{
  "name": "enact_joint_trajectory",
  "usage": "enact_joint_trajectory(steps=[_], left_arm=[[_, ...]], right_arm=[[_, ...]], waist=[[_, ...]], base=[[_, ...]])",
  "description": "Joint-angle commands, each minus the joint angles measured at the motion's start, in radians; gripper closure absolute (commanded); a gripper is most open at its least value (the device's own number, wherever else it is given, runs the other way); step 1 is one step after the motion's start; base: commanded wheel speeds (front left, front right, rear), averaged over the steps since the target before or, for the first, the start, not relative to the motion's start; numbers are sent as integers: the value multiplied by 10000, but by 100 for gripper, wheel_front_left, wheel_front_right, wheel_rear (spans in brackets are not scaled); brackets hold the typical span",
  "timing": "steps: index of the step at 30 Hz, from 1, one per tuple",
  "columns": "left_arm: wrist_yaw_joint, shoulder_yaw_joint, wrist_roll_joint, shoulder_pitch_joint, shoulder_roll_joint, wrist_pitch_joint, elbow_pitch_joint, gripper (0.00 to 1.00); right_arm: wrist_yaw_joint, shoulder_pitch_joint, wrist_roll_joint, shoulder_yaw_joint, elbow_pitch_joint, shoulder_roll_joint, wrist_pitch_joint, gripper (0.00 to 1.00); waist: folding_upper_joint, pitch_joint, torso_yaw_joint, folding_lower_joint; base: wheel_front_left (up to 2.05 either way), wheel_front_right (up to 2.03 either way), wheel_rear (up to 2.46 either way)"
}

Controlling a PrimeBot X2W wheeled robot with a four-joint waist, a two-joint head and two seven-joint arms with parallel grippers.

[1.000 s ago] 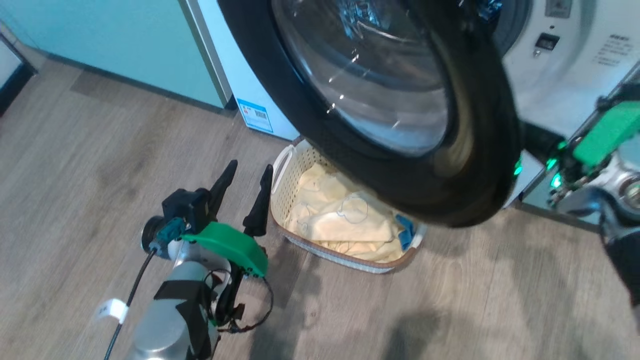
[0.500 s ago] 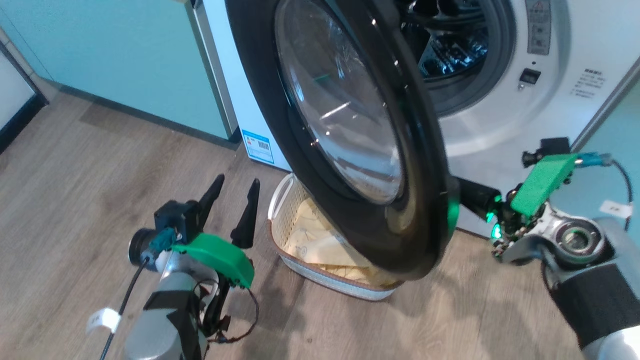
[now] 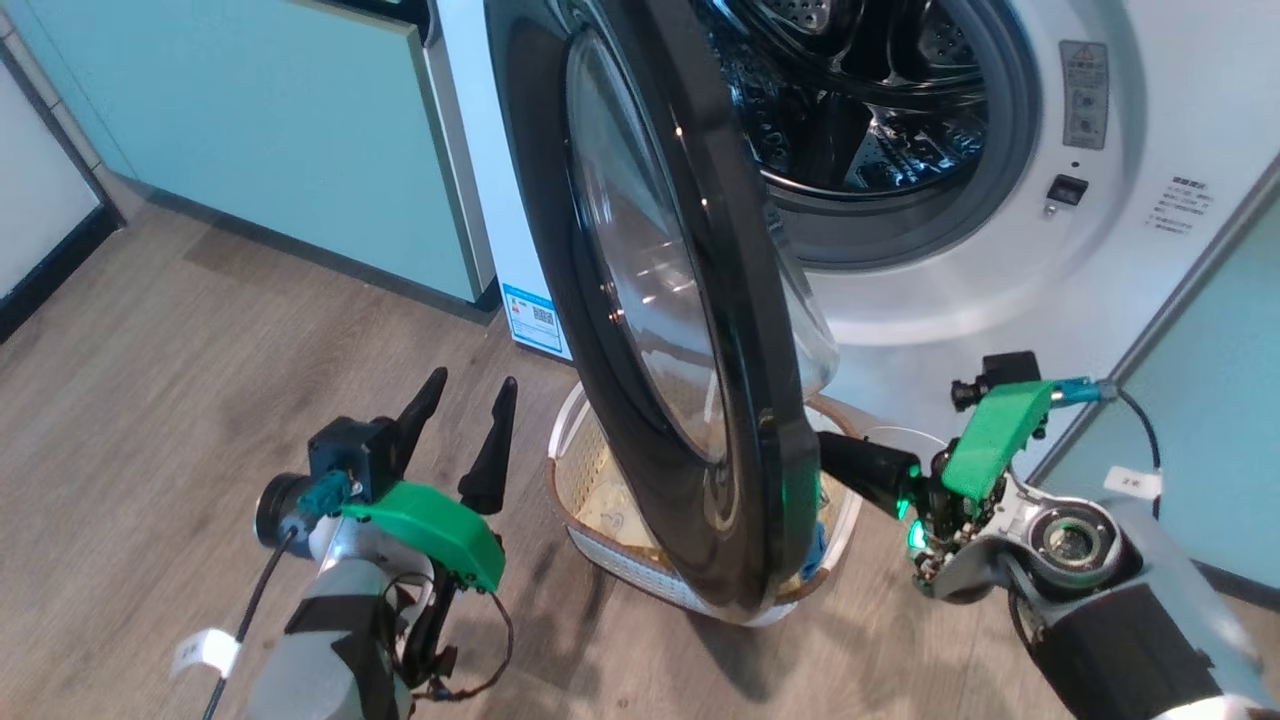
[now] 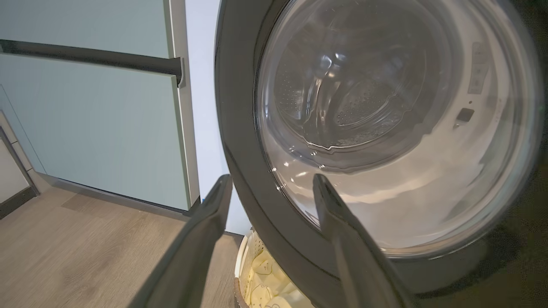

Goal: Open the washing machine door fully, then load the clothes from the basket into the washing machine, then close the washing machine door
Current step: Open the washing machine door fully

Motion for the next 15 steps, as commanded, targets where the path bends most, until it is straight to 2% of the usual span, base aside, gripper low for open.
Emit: enact_joint_trajectory(steps=[1, 15], left_arm=[[-5, 329, 109, -188, 203, -90, -246, 0], [-12, 408, 83, -71, 194, -90, -220, 0]], right_arm=[[46, -156, 114, 121, -300, 218, 28, 100], [46, 253, 687, 560, -622, 308, -51, 100]], waist=[[-1, -19, 32, 1], [-1, -179, 12, 1]], base=[[0, 0, 0], [0, 0, 0]])
